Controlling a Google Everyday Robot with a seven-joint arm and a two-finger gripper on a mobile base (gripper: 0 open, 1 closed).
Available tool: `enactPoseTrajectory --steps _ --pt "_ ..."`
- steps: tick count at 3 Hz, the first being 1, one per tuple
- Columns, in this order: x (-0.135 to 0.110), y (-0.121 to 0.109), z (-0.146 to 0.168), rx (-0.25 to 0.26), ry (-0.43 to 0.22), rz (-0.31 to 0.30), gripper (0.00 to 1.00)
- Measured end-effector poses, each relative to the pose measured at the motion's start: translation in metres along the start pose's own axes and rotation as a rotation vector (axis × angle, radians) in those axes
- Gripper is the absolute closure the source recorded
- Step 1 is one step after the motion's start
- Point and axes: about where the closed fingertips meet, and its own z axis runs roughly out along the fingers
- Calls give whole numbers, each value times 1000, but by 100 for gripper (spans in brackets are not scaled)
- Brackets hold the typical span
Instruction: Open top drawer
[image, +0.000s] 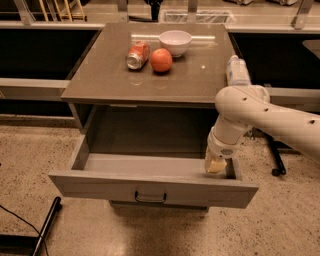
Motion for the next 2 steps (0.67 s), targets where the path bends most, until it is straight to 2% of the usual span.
enactPoseTrajectory --steps 1,2 --pt "-7 22 4 -30 24 -24 77" --pt "-6 24 5 -33 25 -25 54"
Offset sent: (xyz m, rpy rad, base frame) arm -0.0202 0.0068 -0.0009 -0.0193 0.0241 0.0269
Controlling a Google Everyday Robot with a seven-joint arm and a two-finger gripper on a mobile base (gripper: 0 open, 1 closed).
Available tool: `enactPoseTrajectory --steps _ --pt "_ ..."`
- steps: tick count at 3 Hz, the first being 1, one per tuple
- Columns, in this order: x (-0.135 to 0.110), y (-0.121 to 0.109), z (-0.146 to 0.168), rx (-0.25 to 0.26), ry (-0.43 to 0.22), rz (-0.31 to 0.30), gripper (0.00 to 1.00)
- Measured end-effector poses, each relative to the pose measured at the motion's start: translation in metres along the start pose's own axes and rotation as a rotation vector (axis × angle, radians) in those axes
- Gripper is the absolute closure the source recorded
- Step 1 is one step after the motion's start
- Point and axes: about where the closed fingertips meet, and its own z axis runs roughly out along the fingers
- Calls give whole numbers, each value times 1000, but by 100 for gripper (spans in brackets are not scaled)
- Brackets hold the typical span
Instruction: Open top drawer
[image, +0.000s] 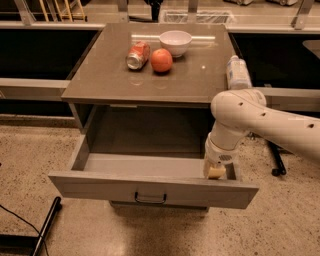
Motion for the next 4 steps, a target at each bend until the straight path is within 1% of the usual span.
enactPoseTrajectory --steps 2,3,4 --pt "0 0 0 0 0 0 7" --pt "0 0 0 0 0 0 0" --pt "0 0 0 0 0 0 0"
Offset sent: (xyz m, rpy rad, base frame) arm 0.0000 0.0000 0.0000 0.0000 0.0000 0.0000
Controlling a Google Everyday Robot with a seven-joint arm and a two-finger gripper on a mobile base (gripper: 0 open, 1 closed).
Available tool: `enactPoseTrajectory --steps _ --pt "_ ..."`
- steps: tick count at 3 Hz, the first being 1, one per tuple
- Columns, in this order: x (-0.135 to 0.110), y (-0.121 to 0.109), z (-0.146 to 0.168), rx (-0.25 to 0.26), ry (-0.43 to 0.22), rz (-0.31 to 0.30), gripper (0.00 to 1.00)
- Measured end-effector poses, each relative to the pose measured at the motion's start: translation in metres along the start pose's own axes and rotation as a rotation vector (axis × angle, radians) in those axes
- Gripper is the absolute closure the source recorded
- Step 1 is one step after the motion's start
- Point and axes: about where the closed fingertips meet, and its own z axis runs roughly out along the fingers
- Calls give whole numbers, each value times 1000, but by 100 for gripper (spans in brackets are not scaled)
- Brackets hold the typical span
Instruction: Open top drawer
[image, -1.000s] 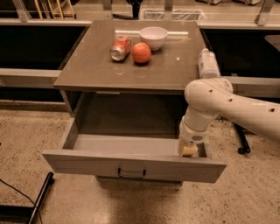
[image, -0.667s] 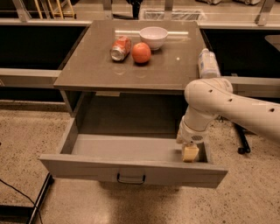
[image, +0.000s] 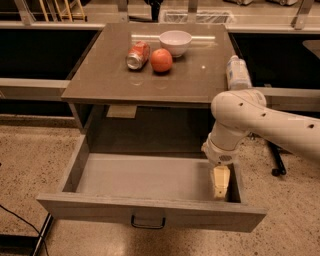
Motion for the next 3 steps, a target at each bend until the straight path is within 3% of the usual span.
enactPoseTrajectory --steps 1,2,3 --pt "1 -3 -16 12 -26 -4 0" --pt "6 -1 -59 63 -61 -32 0" --pt "12 14 -96 124 -98 -98 0"
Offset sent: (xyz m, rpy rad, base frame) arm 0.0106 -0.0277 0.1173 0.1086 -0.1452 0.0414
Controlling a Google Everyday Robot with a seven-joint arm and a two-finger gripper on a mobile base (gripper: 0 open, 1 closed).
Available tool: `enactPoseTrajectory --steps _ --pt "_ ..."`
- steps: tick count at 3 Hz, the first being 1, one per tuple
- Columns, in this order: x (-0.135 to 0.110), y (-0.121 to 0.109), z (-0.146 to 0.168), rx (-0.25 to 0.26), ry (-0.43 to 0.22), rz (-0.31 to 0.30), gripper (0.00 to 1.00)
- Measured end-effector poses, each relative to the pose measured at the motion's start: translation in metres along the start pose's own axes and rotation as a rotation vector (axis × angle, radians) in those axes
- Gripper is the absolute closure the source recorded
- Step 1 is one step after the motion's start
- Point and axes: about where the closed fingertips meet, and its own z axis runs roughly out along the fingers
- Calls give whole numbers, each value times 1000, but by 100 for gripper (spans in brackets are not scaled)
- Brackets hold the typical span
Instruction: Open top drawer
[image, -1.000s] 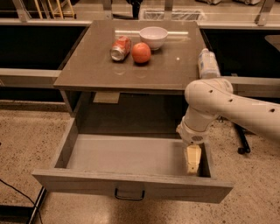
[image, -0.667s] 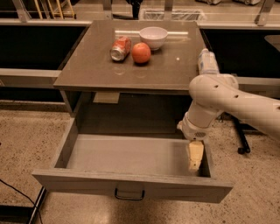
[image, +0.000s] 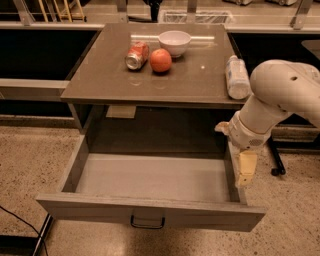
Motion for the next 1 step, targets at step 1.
enactPoseTrajectory --steps 1 --pt "2 2 -1 1 0 -24 0"
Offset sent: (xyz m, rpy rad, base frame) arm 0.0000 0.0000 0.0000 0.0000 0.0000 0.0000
